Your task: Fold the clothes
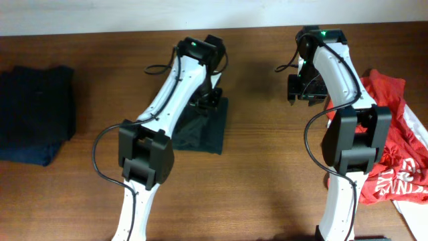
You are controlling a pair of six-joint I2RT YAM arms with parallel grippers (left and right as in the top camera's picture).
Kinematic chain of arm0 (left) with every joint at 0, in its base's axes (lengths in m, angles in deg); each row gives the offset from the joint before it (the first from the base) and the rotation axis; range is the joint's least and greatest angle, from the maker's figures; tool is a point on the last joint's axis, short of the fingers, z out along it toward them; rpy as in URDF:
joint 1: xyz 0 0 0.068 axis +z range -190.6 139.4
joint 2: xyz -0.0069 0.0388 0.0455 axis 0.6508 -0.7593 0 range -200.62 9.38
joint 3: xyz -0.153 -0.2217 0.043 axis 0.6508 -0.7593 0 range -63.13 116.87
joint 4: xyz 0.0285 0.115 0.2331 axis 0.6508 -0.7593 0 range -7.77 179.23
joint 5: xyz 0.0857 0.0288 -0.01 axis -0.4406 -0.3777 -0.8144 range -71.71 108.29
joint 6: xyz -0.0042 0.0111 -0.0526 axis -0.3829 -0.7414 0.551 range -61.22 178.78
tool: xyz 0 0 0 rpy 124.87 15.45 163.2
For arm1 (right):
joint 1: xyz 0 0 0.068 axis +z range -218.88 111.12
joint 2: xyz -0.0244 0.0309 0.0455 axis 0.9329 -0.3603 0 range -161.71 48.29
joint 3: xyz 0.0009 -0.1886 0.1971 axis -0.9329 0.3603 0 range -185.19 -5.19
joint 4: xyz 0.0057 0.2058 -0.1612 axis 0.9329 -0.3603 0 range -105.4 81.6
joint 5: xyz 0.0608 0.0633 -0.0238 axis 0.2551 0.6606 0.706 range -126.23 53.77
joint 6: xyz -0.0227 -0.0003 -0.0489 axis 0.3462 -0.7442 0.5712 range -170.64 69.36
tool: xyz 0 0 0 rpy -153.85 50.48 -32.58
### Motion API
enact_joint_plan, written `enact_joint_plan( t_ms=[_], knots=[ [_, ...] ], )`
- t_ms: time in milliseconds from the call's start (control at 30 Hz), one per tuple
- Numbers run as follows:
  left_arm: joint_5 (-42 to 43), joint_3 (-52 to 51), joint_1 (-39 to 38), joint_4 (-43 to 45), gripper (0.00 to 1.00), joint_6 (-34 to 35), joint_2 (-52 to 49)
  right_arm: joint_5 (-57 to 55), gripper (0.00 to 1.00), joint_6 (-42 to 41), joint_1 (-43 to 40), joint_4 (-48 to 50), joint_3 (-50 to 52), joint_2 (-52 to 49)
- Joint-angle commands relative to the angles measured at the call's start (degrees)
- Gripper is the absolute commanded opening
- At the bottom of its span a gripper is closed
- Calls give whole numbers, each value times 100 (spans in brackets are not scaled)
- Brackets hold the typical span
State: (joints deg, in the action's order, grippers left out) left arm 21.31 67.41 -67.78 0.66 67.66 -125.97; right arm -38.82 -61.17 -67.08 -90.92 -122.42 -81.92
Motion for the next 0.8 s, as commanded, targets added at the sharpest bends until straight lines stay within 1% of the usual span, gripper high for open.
enact_joint_plan(
  t_ms=[0, 33, 67, 100, 133, 200, 233, 267, 300, 367, 433, 467, 500, 567, 667, 767],
  knots=[
    [68, -24, -181, 98, 2, 50, 24, -87, 54, -52, 9, -22, -107, 245],
    [68, -24, -210, 133, 8, 50, 24, -87, 54, -50, 4, -24, -107, 245],
    [74, -7, -258, 203, 42, 20, 26, -90, 55, -50, -2, -24, -107, 245],
    [317, 118, -267, 199, 49, -352, 26, -90, 55, -50, 4, -20, -107, 245],
    [466, 527, -229, 122, 50, -577, 55, -87, 55, -50, 4, 4, -107, 245],
    [448, 1467, 144, -85, 51, -592, 168, -52, 61, -24, 4, 48, -107, 245],
    [450, 1982, 509, -269, 51, -588, 199, 348, 61, 352, 11, 107, -107, 245],
    [450, 2238, 813, -345, 51, -514, 199, 964, 61, 750, 39, 186, -107, 245],
    [452, 2277, 1252, -304, 52, -321, 197, 1733, 61, 1132, 114, 299, -109, 245],
    [492, 2140, 1834, -184, 52, -181, 103, 2533, 62, 1362, 422, 614, -109, 245],
    [492, 1867, 2114, -50, 52, -184, -74, 2750, 62, 1353, 968, 898, -109, 245],
    [490, 1674, 2135, 33, 52, -184, -146, 2767, 62, 1355, 1196, 938, -109, 245],
    [490, 1497, 2133, 118, 54, -186, -258, 2769, 62, 1353, 1405, 935, -109, 245],
    [494, 1134, 2135, 306, 56, -186, -564, 2767, 62, 1349, 1895, 883, -109, 245],
    [752, 793, 2118, 389, 56, -188, -970, 2765, 62, 1156, 2409, 887, -107, 245],
    [815, 706, 2118, 457, 56, -186, -1215, 2767, 62, 1095, 2767, 1178, -107, 149]
  ],
)
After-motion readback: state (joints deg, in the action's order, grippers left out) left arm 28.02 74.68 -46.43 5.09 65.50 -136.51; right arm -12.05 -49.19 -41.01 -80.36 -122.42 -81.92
